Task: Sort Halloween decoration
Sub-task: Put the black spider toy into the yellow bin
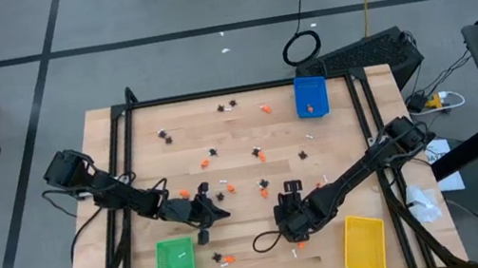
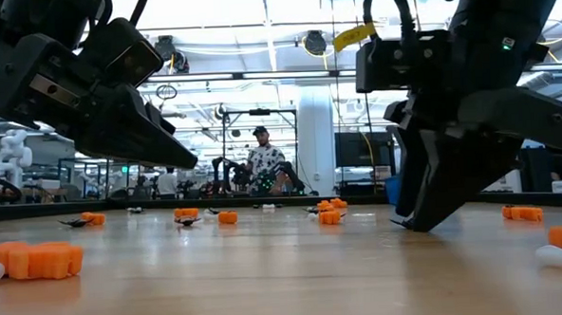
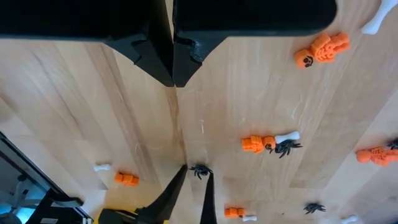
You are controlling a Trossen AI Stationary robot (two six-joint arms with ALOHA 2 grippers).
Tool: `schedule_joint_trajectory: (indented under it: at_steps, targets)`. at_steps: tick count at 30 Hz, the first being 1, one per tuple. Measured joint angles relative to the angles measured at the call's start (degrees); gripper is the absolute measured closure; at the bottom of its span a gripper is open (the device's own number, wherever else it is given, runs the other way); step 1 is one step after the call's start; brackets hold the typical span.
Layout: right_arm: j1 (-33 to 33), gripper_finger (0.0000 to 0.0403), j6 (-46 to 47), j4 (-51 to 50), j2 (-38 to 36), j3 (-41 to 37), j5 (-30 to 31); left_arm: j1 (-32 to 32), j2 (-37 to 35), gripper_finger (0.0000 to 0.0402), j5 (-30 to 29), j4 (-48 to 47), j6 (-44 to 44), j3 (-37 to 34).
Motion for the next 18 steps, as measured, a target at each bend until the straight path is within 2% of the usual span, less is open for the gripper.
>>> schedule_joint_trajectory:
  at_steps: [3,12,18]
  targets:
    - [0.0,0.027,0.7,0.0,0.1,0.0,0.3,0.0,0.0,0.0401,-0.1,-0.4,0.0,0.0]
    - [-0.1,0.0389,0.9,0.0,0.2,-0.1,0.2,0.0,0.0,0.0401,-0.2,-0.4,0.0,0.0]
    - [-0.1,0.0397,0.9,-1.0,0.3,0.7,0.3,0.0,0.0,0.0401,-0.2,-0.4,-0.1,0.0]
